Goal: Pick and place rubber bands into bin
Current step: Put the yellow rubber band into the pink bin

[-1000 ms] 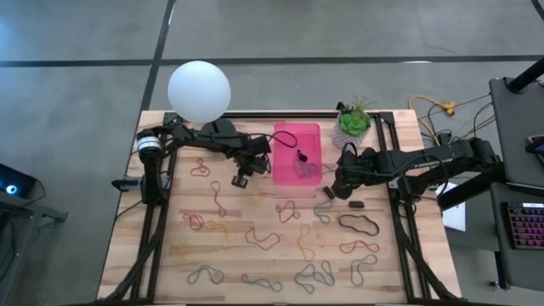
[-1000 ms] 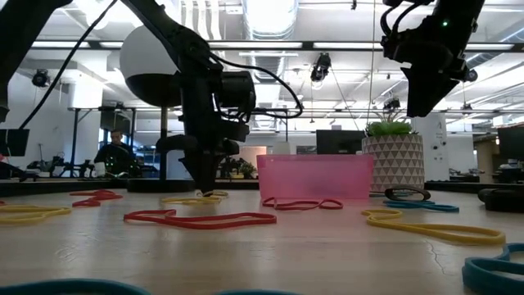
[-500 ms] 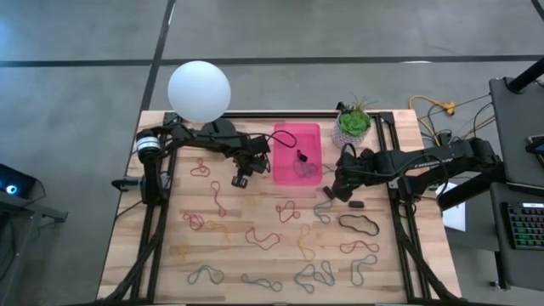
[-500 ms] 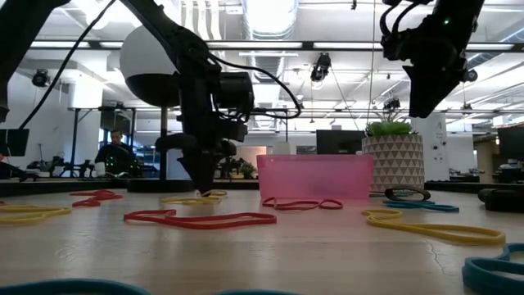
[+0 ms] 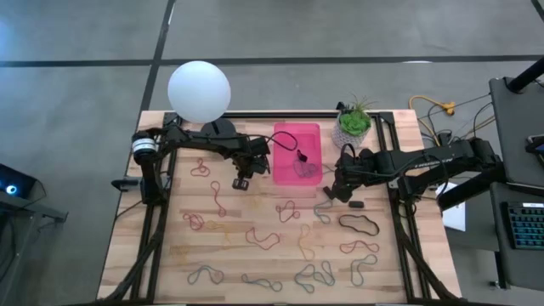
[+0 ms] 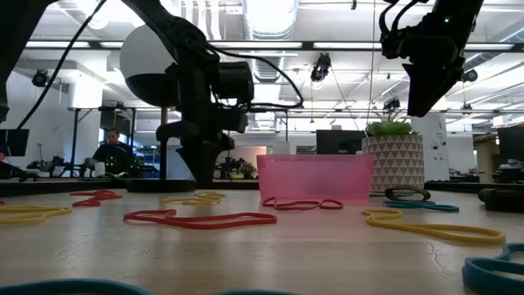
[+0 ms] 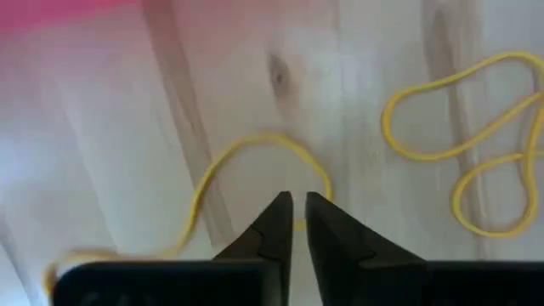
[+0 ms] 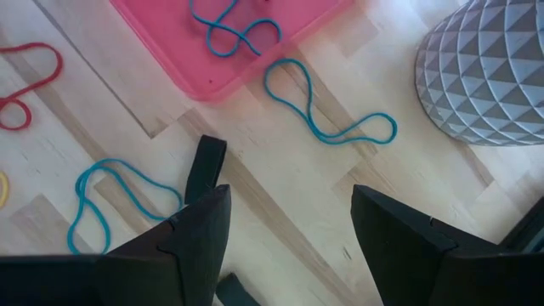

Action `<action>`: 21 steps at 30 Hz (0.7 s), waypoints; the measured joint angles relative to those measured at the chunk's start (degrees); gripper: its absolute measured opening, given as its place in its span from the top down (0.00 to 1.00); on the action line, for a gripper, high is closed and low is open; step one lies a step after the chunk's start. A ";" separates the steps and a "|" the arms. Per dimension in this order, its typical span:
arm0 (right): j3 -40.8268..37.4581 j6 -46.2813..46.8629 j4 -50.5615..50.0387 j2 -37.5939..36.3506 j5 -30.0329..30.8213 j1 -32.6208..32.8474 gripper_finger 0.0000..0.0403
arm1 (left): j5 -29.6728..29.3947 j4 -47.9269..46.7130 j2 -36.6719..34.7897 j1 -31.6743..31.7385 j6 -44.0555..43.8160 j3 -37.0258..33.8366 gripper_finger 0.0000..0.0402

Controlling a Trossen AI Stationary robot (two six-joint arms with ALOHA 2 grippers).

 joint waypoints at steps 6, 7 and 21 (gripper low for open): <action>-0.06 -0.04 0.07 0.00 1.33 0.00 0.43 | 0.00 0.69 -0.13 -1.02 -3.36 -0.23 0.75; -0.07 -0.04 0.08 0.00 1.61 0.00 0.43 | 0.02 0.61 -0.13 -1.18 -3.38 -0.31 0.72; -0.09 0.01 0.07 0.00 3.10 -0.01 0.43 | 0.47 2.18 1.96 -2.48 -3.03 -1.78 0.66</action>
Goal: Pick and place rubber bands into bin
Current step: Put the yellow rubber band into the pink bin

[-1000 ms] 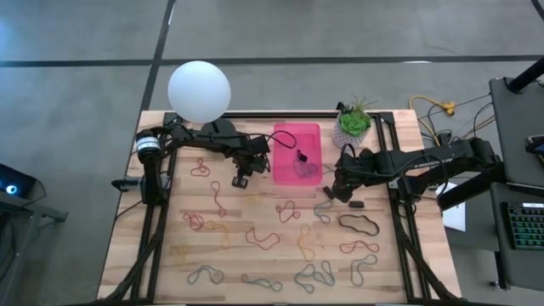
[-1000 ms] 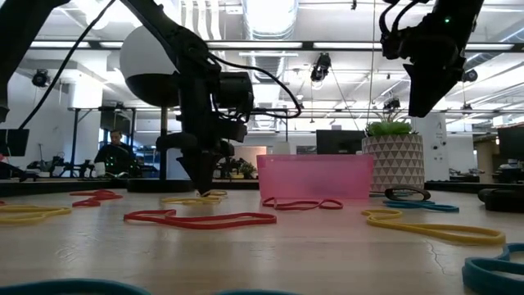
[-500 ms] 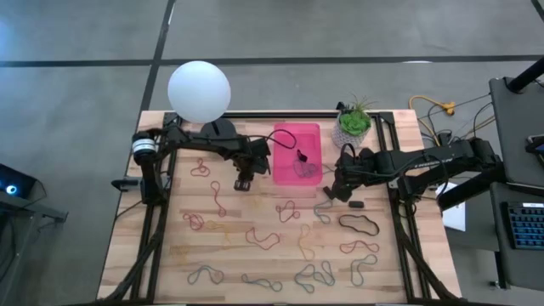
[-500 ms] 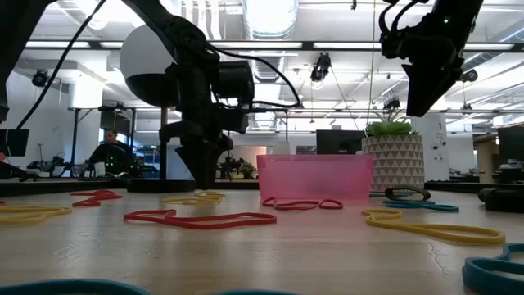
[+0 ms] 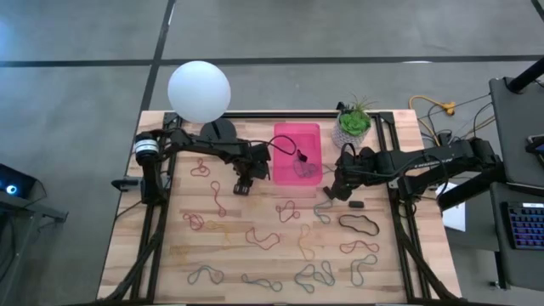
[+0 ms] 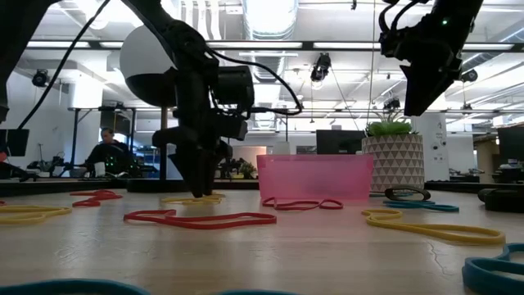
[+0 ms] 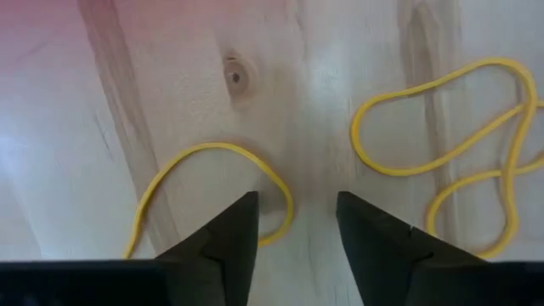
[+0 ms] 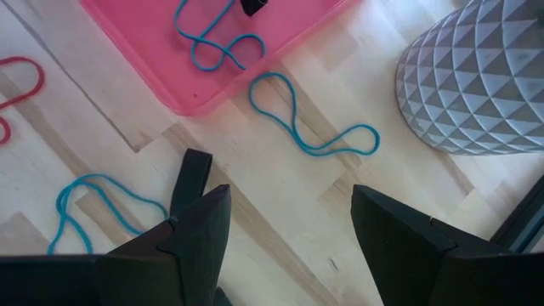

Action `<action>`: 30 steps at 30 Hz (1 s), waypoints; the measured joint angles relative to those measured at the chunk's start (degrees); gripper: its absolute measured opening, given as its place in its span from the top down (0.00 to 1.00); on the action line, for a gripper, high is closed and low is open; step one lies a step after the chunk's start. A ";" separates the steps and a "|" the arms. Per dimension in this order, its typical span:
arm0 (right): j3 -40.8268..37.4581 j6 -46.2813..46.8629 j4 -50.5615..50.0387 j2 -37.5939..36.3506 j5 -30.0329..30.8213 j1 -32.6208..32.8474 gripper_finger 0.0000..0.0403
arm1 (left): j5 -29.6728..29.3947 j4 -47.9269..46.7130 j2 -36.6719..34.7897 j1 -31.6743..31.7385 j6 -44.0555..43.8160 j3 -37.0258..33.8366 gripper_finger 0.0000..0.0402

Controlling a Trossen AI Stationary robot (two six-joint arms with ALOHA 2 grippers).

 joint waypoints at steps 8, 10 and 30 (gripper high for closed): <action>-0.02 2.80 -0.09 0.00 0.02 0.01 0.43 | 0.43 -0.12 2.79 -0.04 1.46 -0.08 0.90; -0.02 2.82 -0.10 0.00 0.01 0.00 0.43 | 0.54 -0.40 3.70 -0.05 1.49 -0.08 0.95; -0.42 2.98 0.00 0.00 0.37 -0.01 0.43 | 12.35 11.00 -10.13 -0.99 -16.14 10.60 1.00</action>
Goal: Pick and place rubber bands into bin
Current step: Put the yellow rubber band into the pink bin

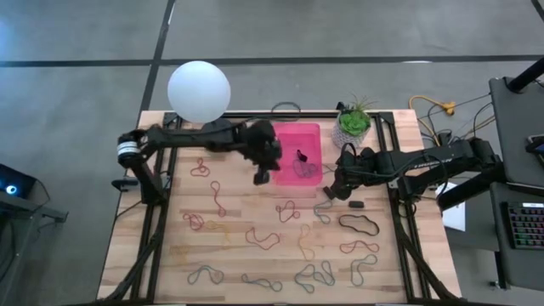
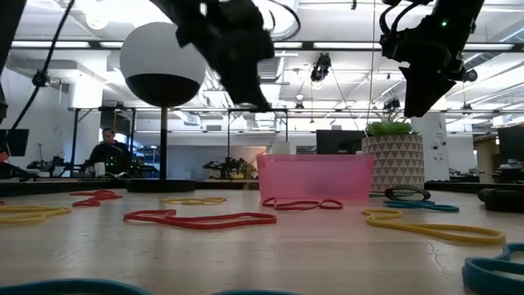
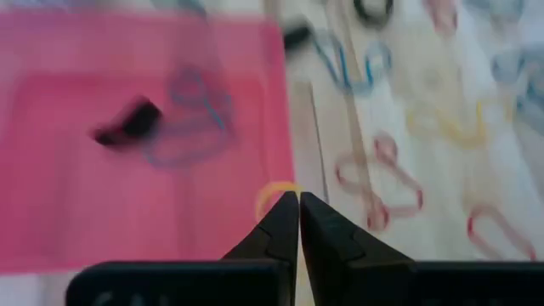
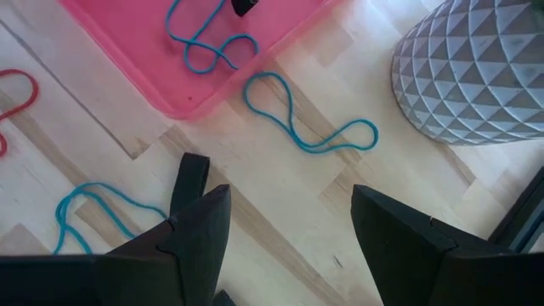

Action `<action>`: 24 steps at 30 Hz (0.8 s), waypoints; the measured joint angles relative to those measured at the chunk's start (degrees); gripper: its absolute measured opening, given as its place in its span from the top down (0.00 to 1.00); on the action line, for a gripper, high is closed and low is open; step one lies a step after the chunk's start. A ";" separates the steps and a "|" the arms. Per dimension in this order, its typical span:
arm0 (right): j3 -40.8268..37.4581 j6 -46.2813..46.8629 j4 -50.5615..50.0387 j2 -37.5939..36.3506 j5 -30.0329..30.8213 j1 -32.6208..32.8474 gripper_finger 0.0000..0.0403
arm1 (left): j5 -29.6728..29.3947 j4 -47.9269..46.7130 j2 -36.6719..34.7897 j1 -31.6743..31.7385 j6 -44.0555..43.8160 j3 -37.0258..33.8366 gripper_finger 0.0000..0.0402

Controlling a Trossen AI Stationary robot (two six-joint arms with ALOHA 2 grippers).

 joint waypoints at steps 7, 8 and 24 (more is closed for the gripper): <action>-0.17 0.00 -0.04 0.04 1.18 -0.03 0.43 | -1.22 7.09 -3.90 -0.18 -2.74 7.97 1.00; -0.17 0.00 -0.05 0.04 1.23 -0.04 0.43 | -1.37 7.01 -3.52 -0.15 -2.76 8.56 1.00; -0.19 -0.22 -0.15 0.04 0.55 0.04 0.43 | -9.21 -10.03 0.00 -6.77 2.51 2.35 0.99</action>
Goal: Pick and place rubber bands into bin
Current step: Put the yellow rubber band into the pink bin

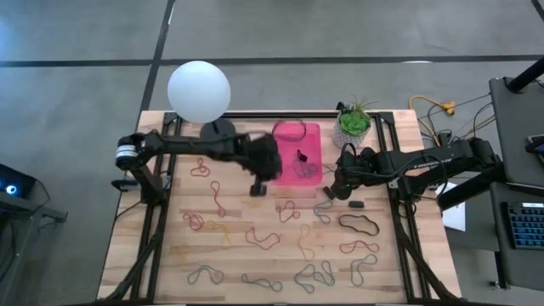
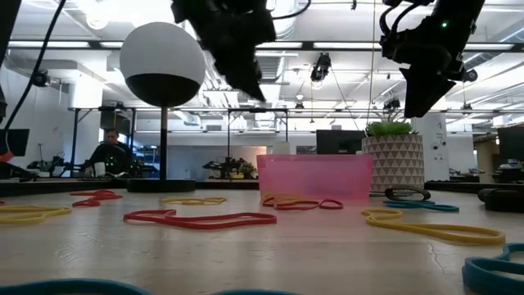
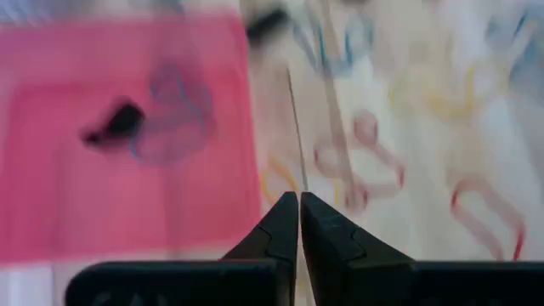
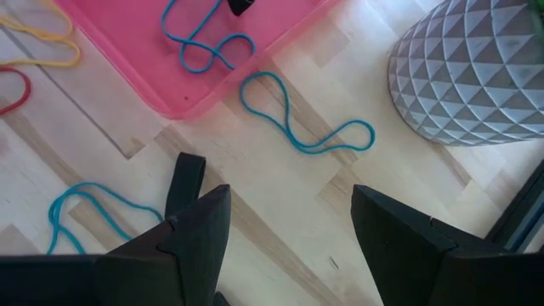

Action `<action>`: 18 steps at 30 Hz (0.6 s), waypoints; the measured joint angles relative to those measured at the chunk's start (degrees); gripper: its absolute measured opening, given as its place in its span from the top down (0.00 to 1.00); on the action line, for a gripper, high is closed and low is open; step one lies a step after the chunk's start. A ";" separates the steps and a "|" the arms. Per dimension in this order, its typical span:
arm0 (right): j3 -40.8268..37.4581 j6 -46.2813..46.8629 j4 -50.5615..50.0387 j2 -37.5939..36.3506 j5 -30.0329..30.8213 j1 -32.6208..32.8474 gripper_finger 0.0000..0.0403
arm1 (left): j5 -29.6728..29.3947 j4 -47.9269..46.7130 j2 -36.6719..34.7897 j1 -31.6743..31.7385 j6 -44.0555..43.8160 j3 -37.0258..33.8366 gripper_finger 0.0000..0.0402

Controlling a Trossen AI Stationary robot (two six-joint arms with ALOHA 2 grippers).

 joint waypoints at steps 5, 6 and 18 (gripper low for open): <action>0.02 0.00 0.04 0.00 0.02 0.00 0.43 | -2.82 2.57 0.00 -4.04 -8.74 -4.74 0.86; 0.02 0.01 0.04 0.00 0.02 0.00 0.43 | -2.99 3.61 0.00 -4.55 -11.59 -5.68 0.83; 0.00 -1.59 0.02 -0.02 -1.03 -0.02 0.43 | -6.84 16.38 6.87 -7.64 -38.01 -10.86 0.55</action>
